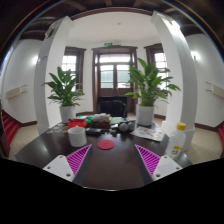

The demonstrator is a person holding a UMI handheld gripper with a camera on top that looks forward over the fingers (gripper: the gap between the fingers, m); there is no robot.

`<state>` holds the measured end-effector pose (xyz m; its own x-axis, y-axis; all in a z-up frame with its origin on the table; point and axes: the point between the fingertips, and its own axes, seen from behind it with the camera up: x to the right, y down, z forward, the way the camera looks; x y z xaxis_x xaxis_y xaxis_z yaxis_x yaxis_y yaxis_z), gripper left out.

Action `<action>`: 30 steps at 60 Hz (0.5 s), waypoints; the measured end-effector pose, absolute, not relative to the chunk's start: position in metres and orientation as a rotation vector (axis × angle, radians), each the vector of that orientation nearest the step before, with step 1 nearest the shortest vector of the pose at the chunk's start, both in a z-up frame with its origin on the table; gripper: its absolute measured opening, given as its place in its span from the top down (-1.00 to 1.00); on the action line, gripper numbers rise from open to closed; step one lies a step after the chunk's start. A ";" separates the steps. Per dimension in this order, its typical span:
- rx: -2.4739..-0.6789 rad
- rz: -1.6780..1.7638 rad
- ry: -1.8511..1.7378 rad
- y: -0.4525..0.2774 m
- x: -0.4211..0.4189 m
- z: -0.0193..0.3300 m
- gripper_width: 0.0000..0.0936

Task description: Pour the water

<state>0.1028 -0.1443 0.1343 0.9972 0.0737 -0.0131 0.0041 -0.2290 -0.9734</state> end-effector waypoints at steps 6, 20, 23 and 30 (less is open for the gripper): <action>-1.798 -0.033 -0.024 -0.149 0.174 0.121 -0.83; -1.765 -0.140 0.072 -0.139 0.291 0.111 -0.81; -1.767 -0.129 0.098 -0.129 0.307 0.106 -0.81; -1.786 -0.108 0.120 -0.101 0.337 0.088 -0.80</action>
